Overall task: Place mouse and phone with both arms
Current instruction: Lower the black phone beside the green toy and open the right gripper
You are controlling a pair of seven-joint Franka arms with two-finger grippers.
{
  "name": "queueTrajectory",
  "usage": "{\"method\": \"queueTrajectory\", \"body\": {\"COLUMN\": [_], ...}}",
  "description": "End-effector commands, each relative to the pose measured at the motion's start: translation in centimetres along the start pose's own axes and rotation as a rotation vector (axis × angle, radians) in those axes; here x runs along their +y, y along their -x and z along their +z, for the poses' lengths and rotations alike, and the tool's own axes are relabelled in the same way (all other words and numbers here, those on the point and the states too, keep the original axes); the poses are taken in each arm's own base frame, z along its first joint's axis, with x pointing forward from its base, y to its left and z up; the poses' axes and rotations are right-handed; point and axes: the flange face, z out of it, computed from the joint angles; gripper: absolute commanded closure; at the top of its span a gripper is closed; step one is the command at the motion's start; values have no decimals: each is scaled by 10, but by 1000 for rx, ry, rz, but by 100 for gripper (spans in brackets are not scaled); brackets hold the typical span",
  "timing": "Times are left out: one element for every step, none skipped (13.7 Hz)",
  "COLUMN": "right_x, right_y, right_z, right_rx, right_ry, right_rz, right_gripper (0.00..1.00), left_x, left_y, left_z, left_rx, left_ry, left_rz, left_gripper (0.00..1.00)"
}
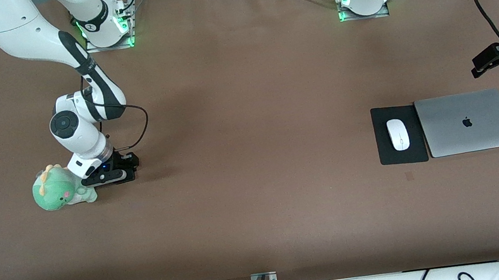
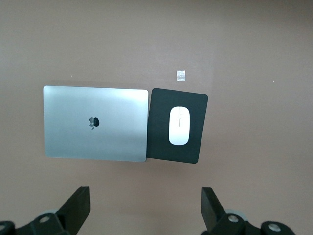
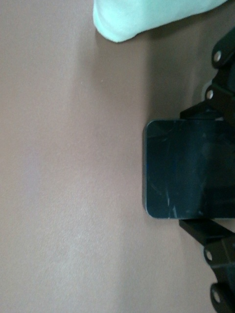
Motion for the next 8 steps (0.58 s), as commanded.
{"method": "queueTrajectory", "body": {"right_x": [-15, -19, -24, -25, -30, -32, -31, -31], "right_y": [-11, -15, -19, -26, -34, -41, -48, -53], "right_z": [-12, -17, -23, -34, -45, -58, -74, -90], "right_rx": [34, 44, 44, 35, 11, -14, -29, -46], "right_ry": [-33, -42, -59, -74, -91, -101, -114, -133], "right_rz": [-13, -7, 10, 37, 53, 63, 78, 97], "right_gripper": [0, 0, 0, 0, 0, 0, 0, 0], "left_x": [4, 14, 21, 31, 34, 35, 36, 36], "left_y": [8, 10, 13, 15, 16, 18, 20, 20], "left_z": [-11, -11, -10, -10, -11, -12, -15, -18], "left_rx": [-10, -19, -39, -47, -47, -58, -53, -49], "left_ry": [13, 5, -4, -16, -17, -19, -20, -20], "left_rz": [17, 37, 53, 67, 64, 62, 64, 65], "left_gripper": [0, 0, 0, 0, 0, 0, 0, 0]}}
